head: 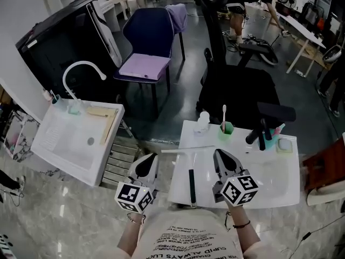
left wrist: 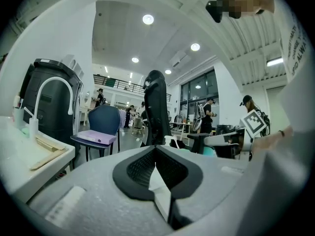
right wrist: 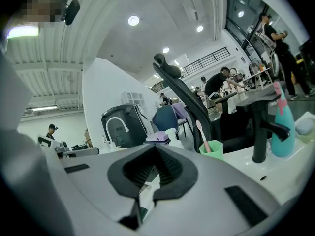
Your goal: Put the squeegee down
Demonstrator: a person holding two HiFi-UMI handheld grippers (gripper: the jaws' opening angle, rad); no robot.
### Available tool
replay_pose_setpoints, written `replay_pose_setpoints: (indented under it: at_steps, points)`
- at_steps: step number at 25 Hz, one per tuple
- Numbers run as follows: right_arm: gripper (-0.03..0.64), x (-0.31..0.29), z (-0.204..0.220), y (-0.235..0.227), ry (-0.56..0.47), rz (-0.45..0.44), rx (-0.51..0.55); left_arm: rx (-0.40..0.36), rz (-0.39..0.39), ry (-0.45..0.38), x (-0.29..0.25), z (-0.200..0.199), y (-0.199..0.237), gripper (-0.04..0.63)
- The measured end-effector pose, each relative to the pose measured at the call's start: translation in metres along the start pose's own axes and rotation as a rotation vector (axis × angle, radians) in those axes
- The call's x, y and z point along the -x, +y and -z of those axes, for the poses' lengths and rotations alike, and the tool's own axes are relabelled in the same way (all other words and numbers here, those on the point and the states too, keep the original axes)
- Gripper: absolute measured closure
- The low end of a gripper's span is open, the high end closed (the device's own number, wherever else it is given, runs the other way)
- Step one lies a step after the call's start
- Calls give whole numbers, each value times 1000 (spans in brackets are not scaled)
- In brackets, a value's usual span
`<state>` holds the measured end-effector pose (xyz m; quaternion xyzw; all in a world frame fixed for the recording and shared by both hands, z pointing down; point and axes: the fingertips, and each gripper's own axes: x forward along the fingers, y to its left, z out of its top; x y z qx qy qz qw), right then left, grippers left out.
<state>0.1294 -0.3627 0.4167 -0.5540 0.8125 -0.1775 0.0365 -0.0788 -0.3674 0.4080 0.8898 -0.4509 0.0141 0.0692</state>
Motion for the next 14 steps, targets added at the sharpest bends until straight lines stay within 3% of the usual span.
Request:
replay_pose_setpoints:
  at_steps: [14]
  points:
    - [612, -1, 3, -11, 7, 5, -17, 5, -34, 17, 3, 7, 0, 574]
